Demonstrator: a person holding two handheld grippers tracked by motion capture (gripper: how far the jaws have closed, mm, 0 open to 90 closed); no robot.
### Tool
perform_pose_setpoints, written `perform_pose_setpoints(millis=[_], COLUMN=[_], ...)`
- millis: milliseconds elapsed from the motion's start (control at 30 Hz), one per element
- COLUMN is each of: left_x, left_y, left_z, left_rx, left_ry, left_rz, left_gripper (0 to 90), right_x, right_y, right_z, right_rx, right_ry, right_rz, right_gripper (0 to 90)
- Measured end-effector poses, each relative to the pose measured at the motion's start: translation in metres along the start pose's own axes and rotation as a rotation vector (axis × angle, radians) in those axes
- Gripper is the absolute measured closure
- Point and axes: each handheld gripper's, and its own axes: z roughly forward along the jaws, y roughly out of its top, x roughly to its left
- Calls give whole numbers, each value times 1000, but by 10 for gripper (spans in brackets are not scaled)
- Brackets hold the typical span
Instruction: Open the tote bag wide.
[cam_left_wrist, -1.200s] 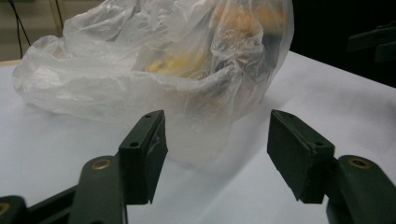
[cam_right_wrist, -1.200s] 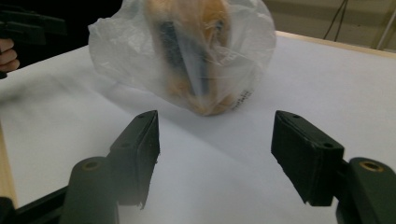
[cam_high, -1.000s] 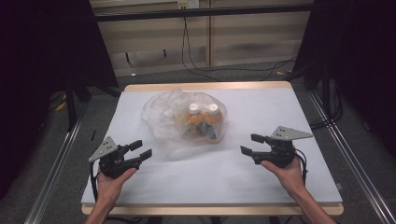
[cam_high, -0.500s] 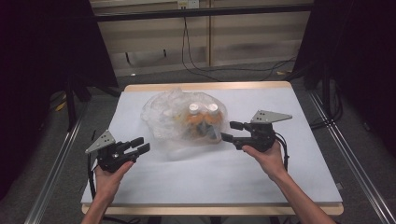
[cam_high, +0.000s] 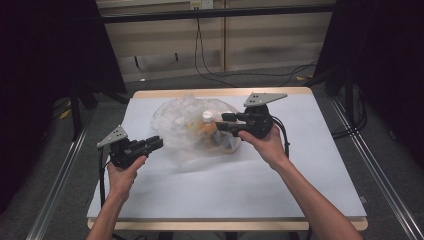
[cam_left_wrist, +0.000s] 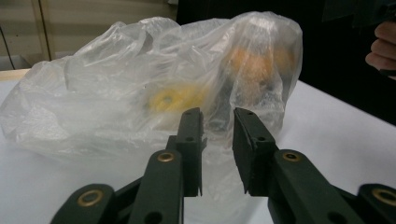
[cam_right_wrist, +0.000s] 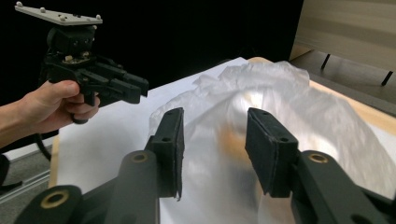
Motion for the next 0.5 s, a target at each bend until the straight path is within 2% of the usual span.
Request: perform_pose_setpoints(millis=[33, 100, 167, 267, 300, 367, 400, 433, 500], left_x=[0, 4, 6, 11, 12, 16, 15, 17, 17], left_y=[1, 3, 5, 6, 5, 3, 1, -1, -2], left_z=[1, 4, 6, 10, 12, 14, 15, 15, 16], left_rx=[-2, -8, -7, 5, 11, 16, 26, 28, 40], left_ry=[11, 12, 17, 43, 68, 54, 77, 57, 77], left_rz=[10, -5, -2, 4, -3, -27, -39, -33, -29], left_gripper=[739, 736, 710, 688, 667, 603, 529, 515, 490], right_x=[0, 0, -2, -7, -9, -13, -15, -17, -19], right_y=[6, 15, 26, 38, 41, 44, 45, 46, 46], right_z=[5, 11, 22, 36, 41, 50, 54, 60, 67], right_rx=[7, 11, 23, 59, 69, 83, 100, 116, 139], right_ry=[3, 2, 0, -13, -13, -24, -20, -22, -25], right_rz=[-7, -15, -17, -27, -24, -21, -15, -9, -14], right_gripper=[603, 623, 634, 639, 646, 653, 658, 659, 660])
